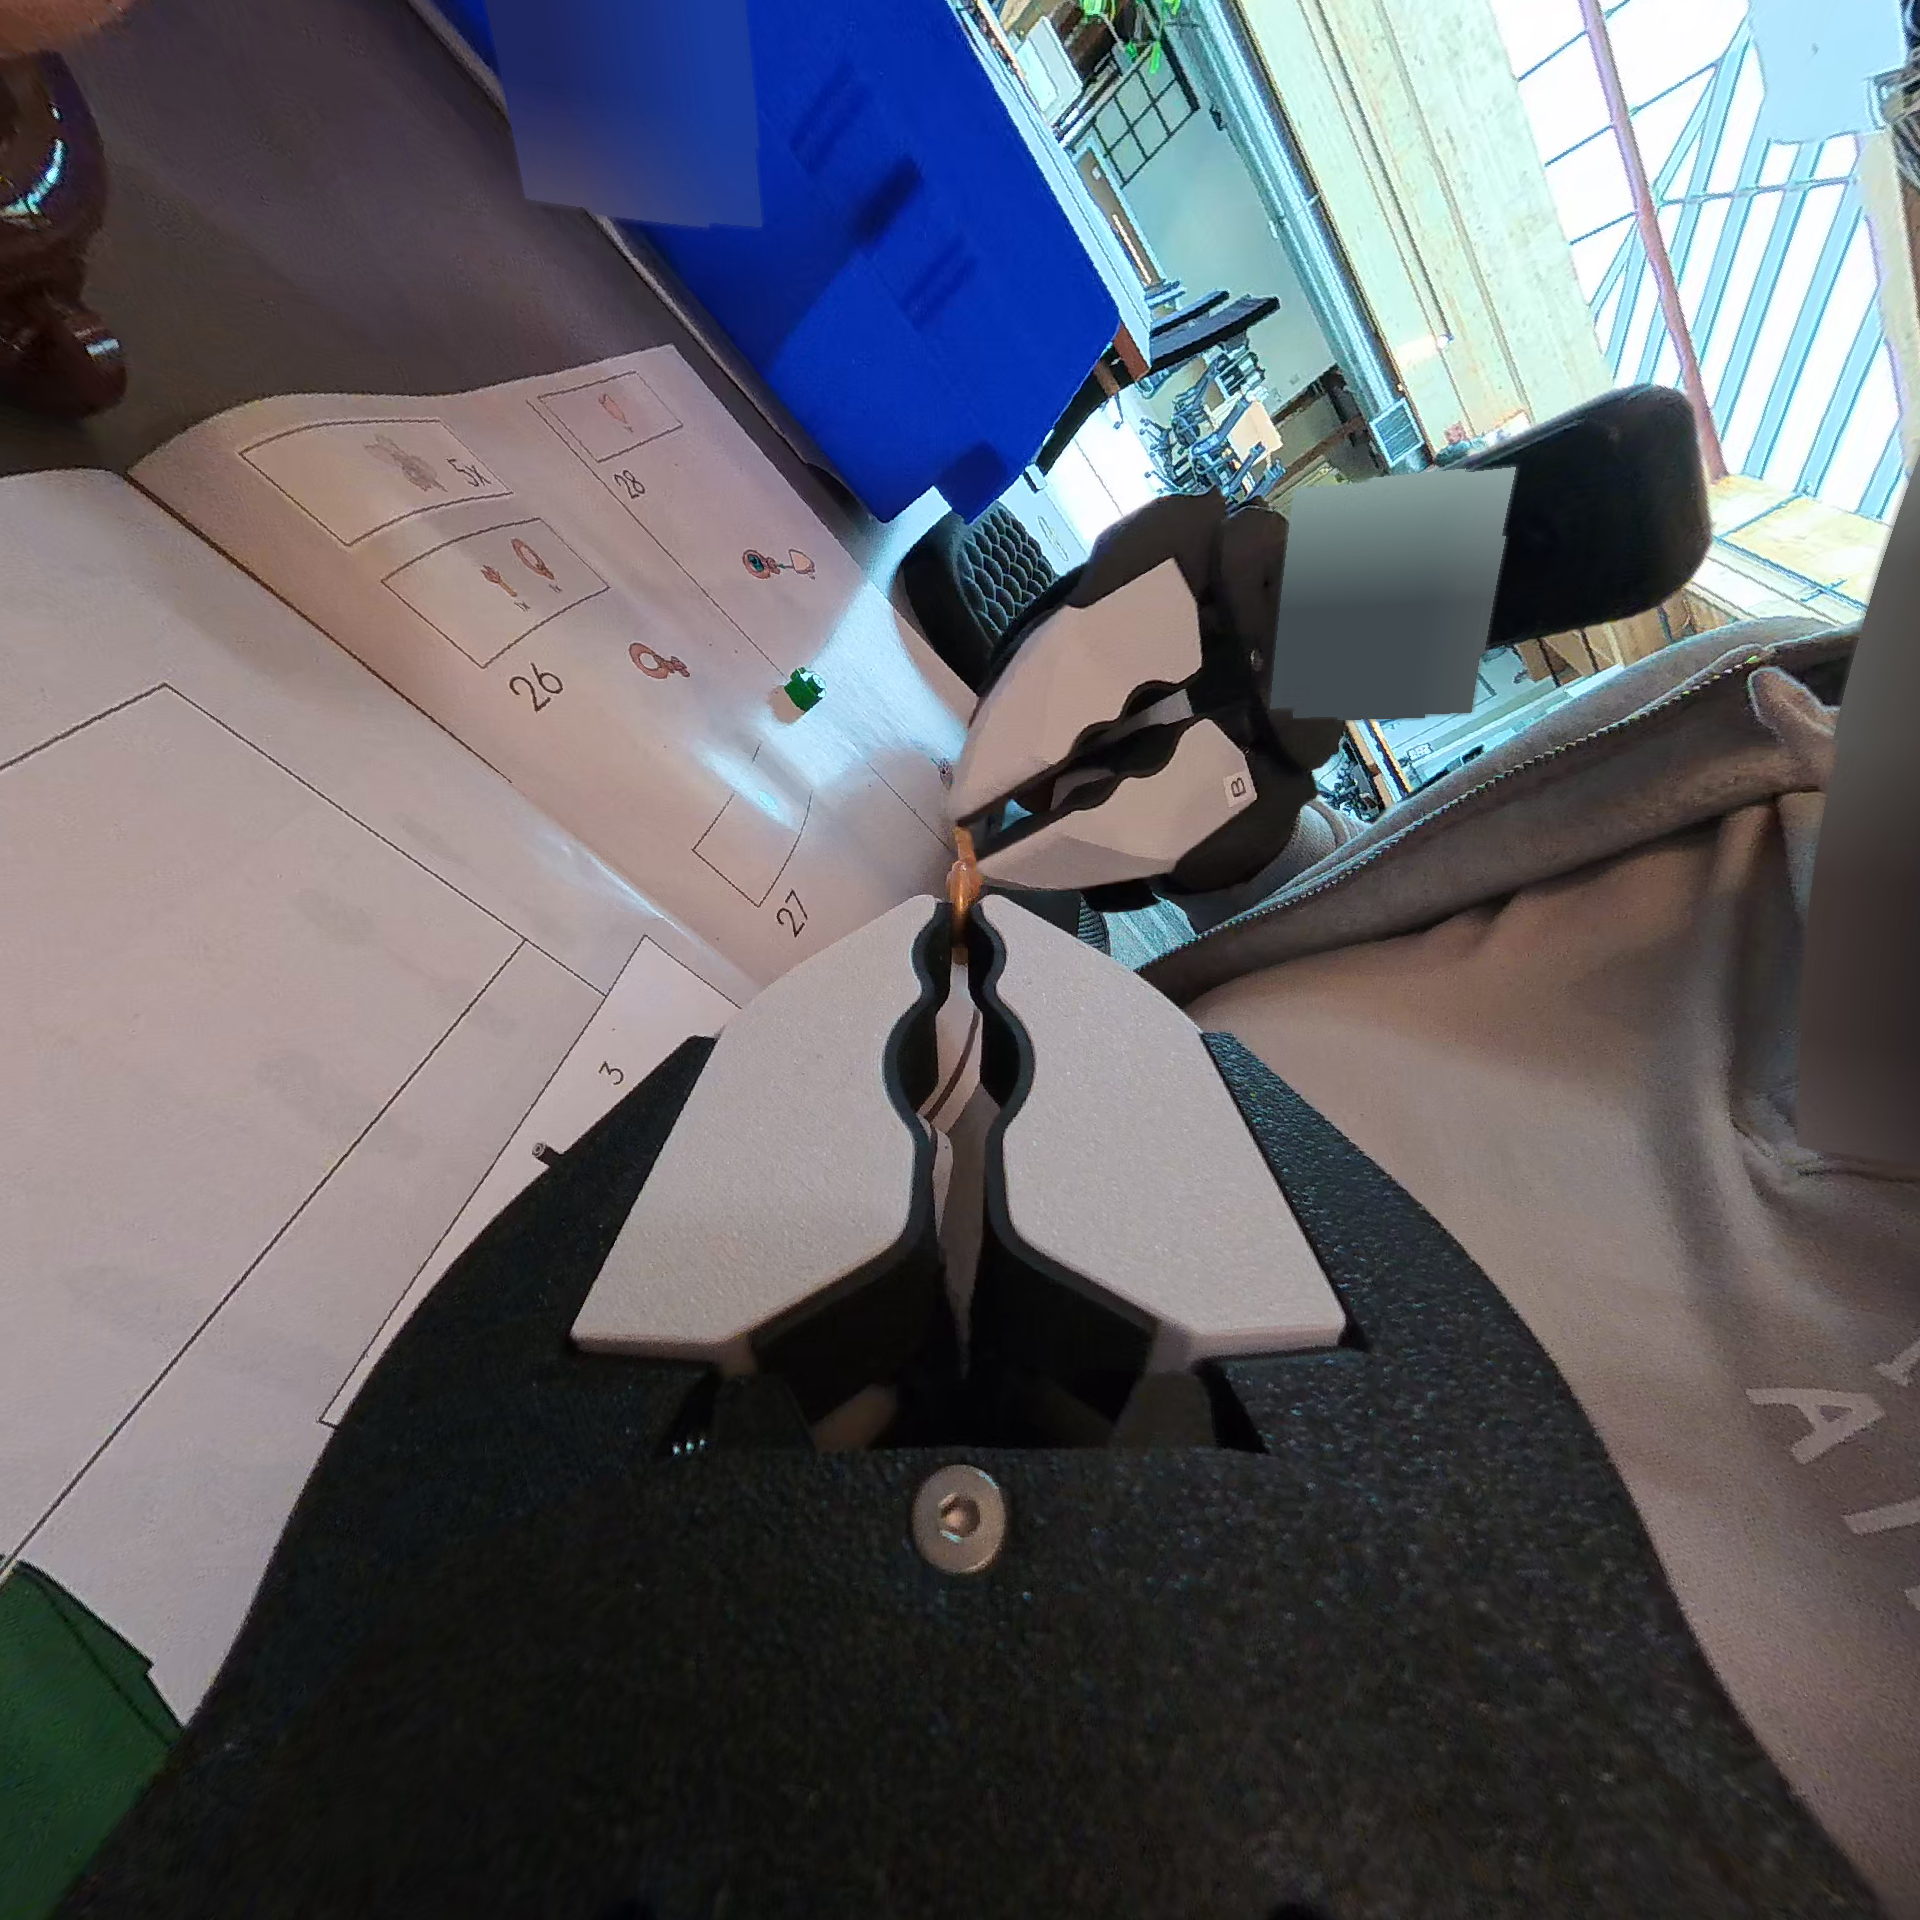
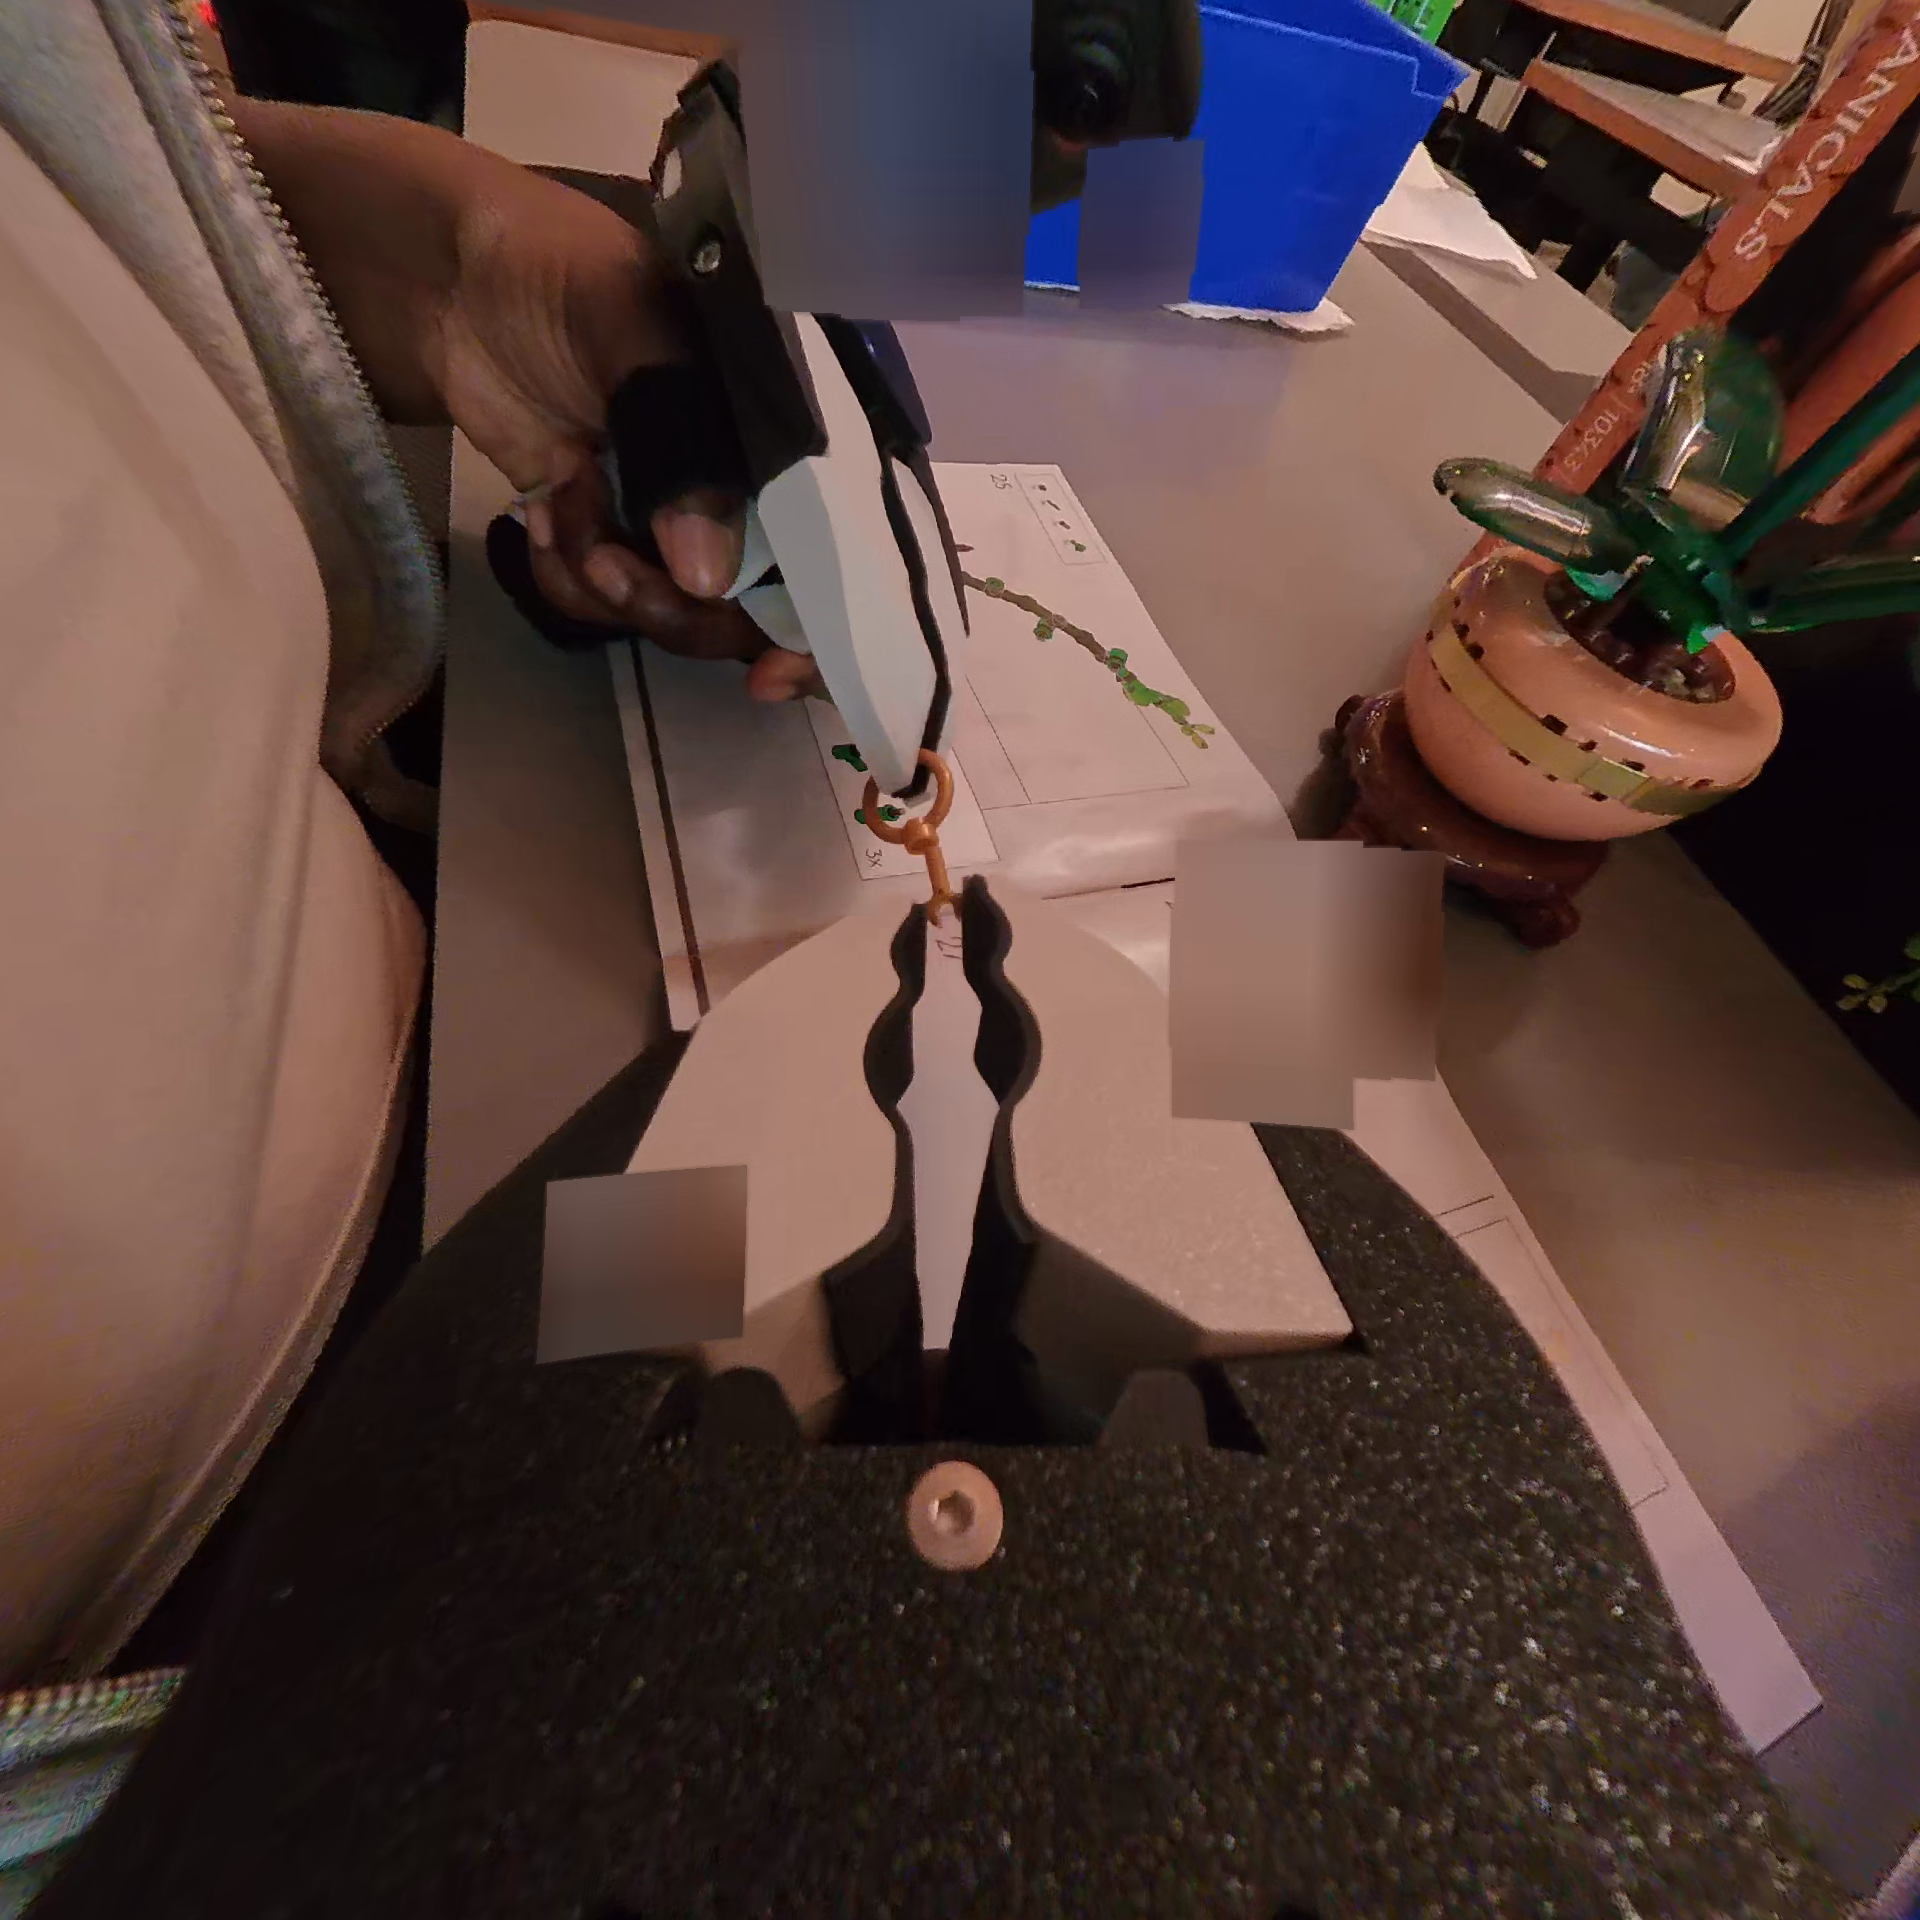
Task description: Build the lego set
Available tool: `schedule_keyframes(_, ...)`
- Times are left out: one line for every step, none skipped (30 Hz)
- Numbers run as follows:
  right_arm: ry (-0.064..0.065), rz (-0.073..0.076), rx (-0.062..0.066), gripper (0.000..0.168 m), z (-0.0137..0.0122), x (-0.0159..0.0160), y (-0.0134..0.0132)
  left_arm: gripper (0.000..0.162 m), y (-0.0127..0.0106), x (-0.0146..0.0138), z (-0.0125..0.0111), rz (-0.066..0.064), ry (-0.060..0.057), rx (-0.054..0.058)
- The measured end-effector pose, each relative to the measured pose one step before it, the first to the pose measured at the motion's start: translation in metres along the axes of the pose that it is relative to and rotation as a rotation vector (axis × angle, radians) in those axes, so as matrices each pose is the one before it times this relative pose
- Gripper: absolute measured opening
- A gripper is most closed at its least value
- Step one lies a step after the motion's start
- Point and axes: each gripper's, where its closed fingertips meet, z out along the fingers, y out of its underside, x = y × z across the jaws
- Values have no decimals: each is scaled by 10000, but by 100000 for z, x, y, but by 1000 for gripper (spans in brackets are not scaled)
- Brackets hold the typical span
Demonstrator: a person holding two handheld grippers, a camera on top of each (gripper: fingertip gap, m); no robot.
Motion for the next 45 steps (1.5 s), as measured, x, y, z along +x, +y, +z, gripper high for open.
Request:
schedule_keyframes(-3,-80,-5,7,67,-42,-58,2,7,-18,13,-3,-10,-4)
schedule_keyframes(-1,-77,-57,7,76,1,75,2,2,-10,7,-12,-2,-8)
schedule_keyframes(-4,-42,-32,7,48,-1,59,2,-3,-1,-2,-15,4,-1)
schedule_keyframes(-21,25,41,7,29,-3,-20,2,0,-11,2,-14,3,1)
schedule_keyframes(-53,64,73,7,15,-43,-73,2,1,4,1,-3,5,-6)
schedule_keyframes(-49,47,58,7,17,-42,-63,2,9,-1,6,3,1,-10)
schedule_keyframes(-27,15,8,7,24,-24,-2,2,2,7,10,-2,4,-5)
schedule_keyframes(-3,-17,-11,7,40,-3,13,2,8,0,3,-4,7,-7)
schedule_keyframes(0,-26,5,7,29,-14,-25,2,11,0,5,0,0,-12)
schedule_keyframes(-6,-4,0,7,29,-22,-28,2,12,-12,16,-4,-12,-16)
schedule_keyframes(3,-31,-43,7,34,-3,53,2,-13,-40,4,-9,-23,7)
schedule_keyframes(-21,-39,13,7,24,-65,-4,2,20,7,17,-9,6,-17)
schedule_keyframes(-37,-13,37,7,38,-78,-51,2,40,6,24,15,-4,-36)
schedule_keyframes(26,-20,-44,7,30,22,79,2,35,-36,27,19,-35,-31)
schedule_keyframes(5,-42,-4,7,22,7,43,2,37,22,22,3,10,-30)
schedule_keyframes(-23,-9,31,6,2,-11,6,2,19,16,7,-4,19,-19)
schedule_keyframes(-33,46,35,6,-16,-19,-14,2,14,3,6,-10,16,-13)
schedule_keyframes(-48,46,35,7,-22,-27,-20,2,22,44,9,5,33,-18)
schedule_keyframes(-59,8,42,6,-37,-46,-50,2,42,72,8,11,54,-31)
schedule_keyframes(-50,-3,43,6,-35,-59,-48,2,24,54,4,-5,48,-23)
schedule_keyframes(-37,-6,31,6,-44,-40,-33,2,10,19,-3,-11,31,-12)
schedule_keyframes(-27,-6,12,6,-22,-39,-15,2,32,33,12,8,19,-18)
schedule_keyframes(-28,-13,2,6,-12,-53,-2,2,15,17,21,20,-1,-13)
schedule_keyframes(-33,-19,-4,6,18,-48,14,2,17,29,2,33,5,-9)
schedule_keyframes(-25,-21,-10,6,19,-32,10,2,30,41,6,26,22,-10)
schedule_keyframes(-25,-28,14,6,14,-31,-24,1,5,35,-3,4,29,-4)
schedule_keyframes(-24,-15,44,6,-15,-20,-59,1,-16,25,-16,-14,28,11)
schedule_keyframes(-20,5,60,6,-12,-10,-84,2,-20,43,-24,-13,42,18)
schedule_keyframes(-24,19,60,6,-18,-14,-90,1,-17,59,-22,1,49,18)
schedule_keyframes(-25,10,65,6,-23,-12,-94,1,-16,41,-23,7,38,17)
schedule_keyframes(-6,11,65,6,-24,5,-107,1,-35,29,-18,-2,18,27)
schedule_keyframes(-26,10,46,6,-15,-33,-94,1,-24,27,-14,7,18,20)
schedule_keyframes(-20,11,38,6,4,-22,-71,1,-27,7,-12,11,5,23)
schedule_keyframes(-58,34,-3,6,48,-77,-23,1,-25,-9,1,12,-20,21)
schedule_keyframes(-242,42,113,0,131,-388,-201,1,32,-2,43,23,-21,-24)
schedule_keyframes(-150,78,281,0,187,-325,-521,1,309,187,217,95,78,-233)
schedule_keyframes(170,-76,-89,0,195,236,-51,2,281,75,279,167,-37,-237)
schedule_keyframes(130,-341,-313,0,23,346,289,1,104,-58,197,101,-103,-118)
schedule_keyframes(71,-70,-5,1,-111,250,-15,1,-173,-142,14,-43,-72,89)
schedule_keyframes(21,237,75,2,-158,206,-11,1,-226,-20,-111,-124,79,155)
schedule_keyframes(-4,267,-90,3,-175,203,296,1,-236,-58,-176,-112,30,184)
schedule_keyframes(79,225,-244,5,-192,367,529,1,-251,-78,-154,-28,-43,216)
schedule_keyframes(155,163,-343,7,-216,522,620,1,-186,-26,-106,14,-29,163)
schedule_keyframes(188,164,-316,8,-238,606,420,1,-128,-68,-56,-10,-55,112)
schedule_keyframes(251,190,-303,8,-281,762,226,1,-150,-113,-25,-22,-78,113)
